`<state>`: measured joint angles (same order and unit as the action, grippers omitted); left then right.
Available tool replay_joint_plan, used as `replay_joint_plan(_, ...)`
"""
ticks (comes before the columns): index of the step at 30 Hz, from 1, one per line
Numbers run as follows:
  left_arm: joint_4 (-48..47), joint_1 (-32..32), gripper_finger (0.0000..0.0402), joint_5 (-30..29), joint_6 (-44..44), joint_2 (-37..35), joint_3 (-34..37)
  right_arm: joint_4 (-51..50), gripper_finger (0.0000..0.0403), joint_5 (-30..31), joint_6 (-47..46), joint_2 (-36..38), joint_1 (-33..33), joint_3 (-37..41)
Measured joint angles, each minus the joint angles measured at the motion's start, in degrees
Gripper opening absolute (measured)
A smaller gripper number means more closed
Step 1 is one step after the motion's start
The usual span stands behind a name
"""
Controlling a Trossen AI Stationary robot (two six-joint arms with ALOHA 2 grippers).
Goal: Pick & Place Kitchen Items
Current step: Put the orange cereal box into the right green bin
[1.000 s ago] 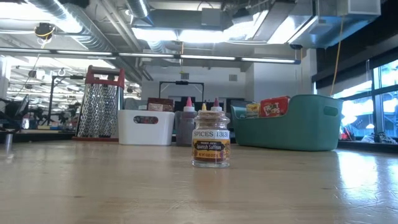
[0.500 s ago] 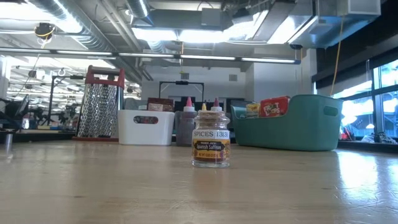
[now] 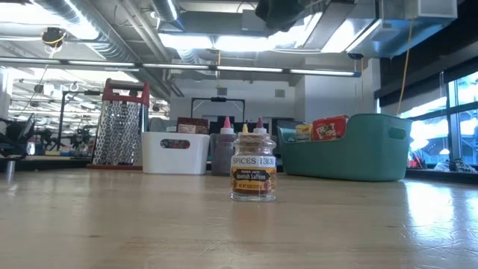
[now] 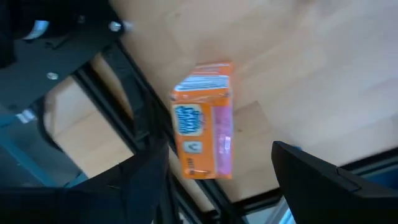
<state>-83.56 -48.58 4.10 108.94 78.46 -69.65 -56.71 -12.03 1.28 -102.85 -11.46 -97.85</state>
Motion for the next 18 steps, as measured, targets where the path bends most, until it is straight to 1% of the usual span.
replay_joint_plan(6,0.69,-0.94,0.0281,0.06,2.32,1.50,0.03,2.37,0.0227,-0.01,0.00,-0.01,-0.02,0.51)
replay_joint_plan(12,0.86,-1.01,0.0281,0.37,-1.81,2.94,0.06,3.32,0.0227,-0.02,0.00,-0.02,-0.06,0.51)
replay_joint_plan(18,2.08,-1.61,0.0281,0.39,-1.06,3.25,0.07,3.20,0.0227,-0.02,0.00,-0.02,-0.37,0.51)
